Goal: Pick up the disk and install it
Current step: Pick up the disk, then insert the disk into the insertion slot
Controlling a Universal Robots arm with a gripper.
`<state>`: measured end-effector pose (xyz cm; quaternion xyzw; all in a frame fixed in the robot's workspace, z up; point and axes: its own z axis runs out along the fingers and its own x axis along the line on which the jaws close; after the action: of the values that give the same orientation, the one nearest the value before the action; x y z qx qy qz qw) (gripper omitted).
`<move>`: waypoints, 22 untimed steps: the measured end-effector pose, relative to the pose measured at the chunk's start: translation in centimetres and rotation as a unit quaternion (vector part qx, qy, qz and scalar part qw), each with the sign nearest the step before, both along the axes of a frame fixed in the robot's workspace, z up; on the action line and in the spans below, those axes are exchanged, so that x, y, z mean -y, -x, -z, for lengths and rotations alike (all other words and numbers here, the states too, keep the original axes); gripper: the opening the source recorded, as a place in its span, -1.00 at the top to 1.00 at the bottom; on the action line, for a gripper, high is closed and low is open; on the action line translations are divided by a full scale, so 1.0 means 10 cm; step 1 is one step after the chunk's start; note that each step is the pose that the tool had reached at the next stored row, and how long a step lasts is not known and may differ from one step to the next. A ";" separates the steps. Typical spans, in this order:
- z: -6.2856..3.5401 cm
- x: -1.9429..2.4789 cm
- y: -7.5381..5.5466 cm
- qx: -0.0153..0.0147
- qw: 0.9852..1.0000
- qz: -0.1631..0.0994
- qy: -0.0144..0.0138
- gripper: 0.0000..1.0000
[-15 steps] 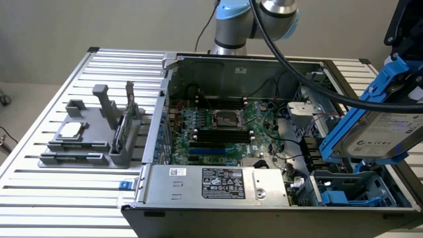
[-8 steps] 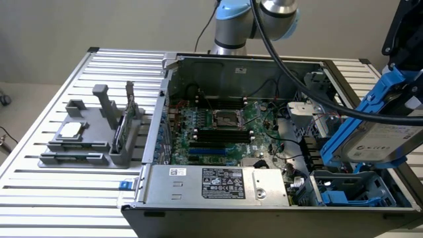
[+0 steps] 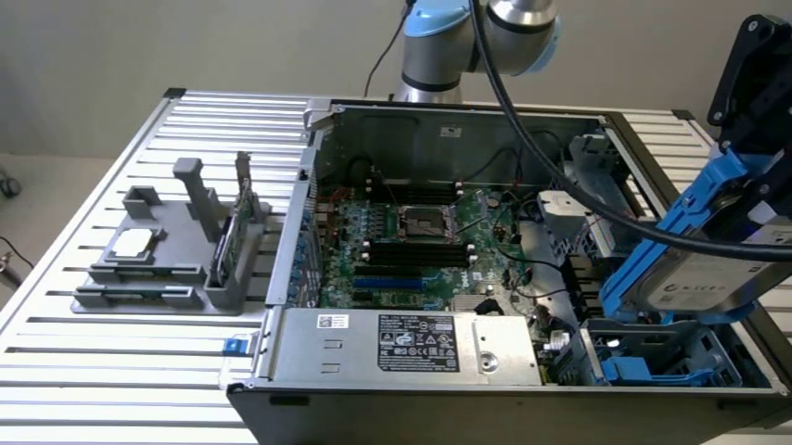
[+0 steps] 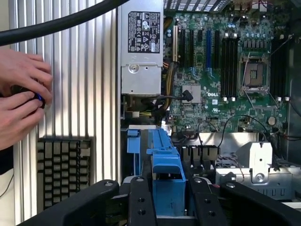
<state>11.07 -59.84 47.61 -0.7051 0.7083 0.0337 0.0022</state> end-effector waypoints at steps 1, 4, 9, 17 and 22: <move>0.018 0.000 0.00 0.000 1.000 0.000 0.000 0.35; 0.072 0.000 -0.02 0.001 1.000 0.000 0.000 0.35; 0.130 0.000 -0.03 0.002 1.000 0.000 0.001 0.35; 0.171 0.000 -0.03 0.002 1.000 0.000 0.004 0.35; 0.204 0.000 -0.03 0.003 1.000 0.000 0.010 0.35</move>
<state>11.41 -59.85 45.57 -0.7052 0.7086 0.0245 -0.0027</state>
